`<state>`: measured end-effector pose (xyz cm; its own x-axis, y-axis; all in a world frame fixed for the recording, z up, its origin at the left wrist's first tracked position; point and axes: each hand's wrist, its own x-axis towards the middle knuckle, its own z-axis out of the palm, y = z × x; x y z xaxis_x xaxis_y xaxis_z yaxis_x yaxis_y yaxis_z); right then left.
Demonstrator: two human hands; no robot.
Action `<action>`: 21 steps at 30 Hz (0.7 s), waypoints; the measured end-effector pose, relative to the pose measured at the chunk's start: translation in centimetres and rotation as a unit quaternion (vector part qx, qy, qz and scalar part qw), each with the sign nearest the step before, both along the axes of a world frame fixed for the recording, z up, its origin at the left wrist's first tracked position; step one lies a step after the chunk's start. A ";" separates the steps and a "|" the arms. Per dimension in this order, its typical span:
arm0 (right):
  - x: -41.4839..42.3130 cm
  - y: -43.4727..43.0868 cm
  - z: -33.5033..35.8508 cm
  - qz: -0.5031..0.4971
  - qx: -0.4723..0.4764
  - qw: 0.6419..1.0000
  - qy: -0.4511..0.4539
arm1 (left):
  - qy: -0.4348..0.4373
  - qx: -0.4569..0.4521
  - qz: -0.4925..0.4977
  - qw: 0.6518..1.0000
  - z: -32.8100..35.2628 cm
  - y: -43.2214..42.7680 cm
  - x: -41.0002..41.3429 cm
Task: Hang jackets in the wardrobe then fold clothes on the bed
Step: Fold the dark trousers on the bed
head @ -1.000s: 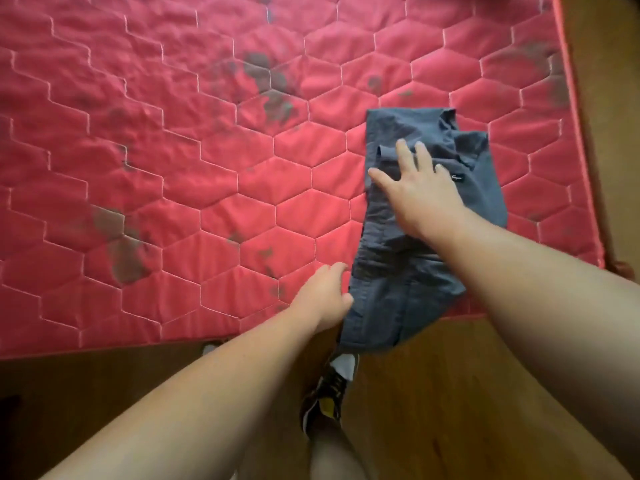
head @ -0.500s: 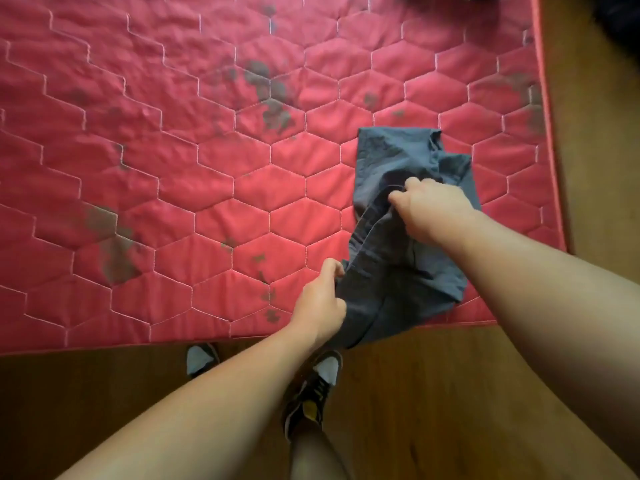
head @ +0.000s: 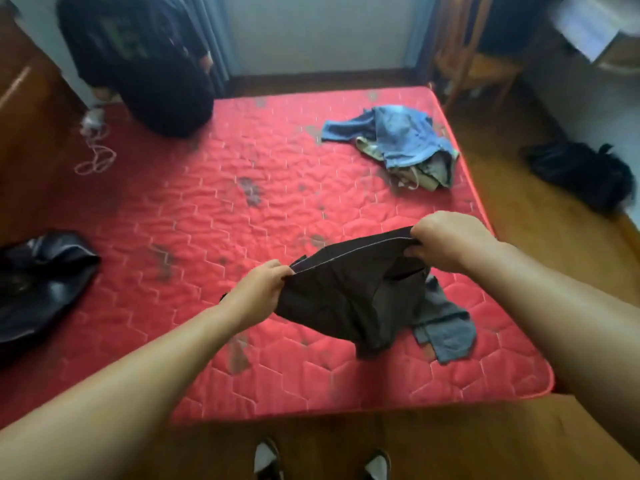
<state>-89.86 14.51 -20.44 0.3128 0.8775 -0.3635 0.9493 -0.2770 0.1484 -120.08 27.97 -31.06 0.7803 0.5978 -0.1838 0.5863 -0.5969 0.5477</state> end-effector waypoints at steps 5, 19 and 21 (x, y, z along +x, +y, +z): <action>-2.5 0.8 14.0 -0.002 0.081 0.995 -0.054 | -0.029 0.141 -0.060 0.988 16.4 6.1 -3.1; -7.6 4.0 27.3 0.037 0.296 0.954 0.006 | 0.102 0.121 -0.034 0.987 35.4 11.0 -16.2; -8.2 4.5 28.5 0.048 0.315 0.948 -0.003 | 0.076 0.149 -0.022 0.986 37.9 11.8 -17.2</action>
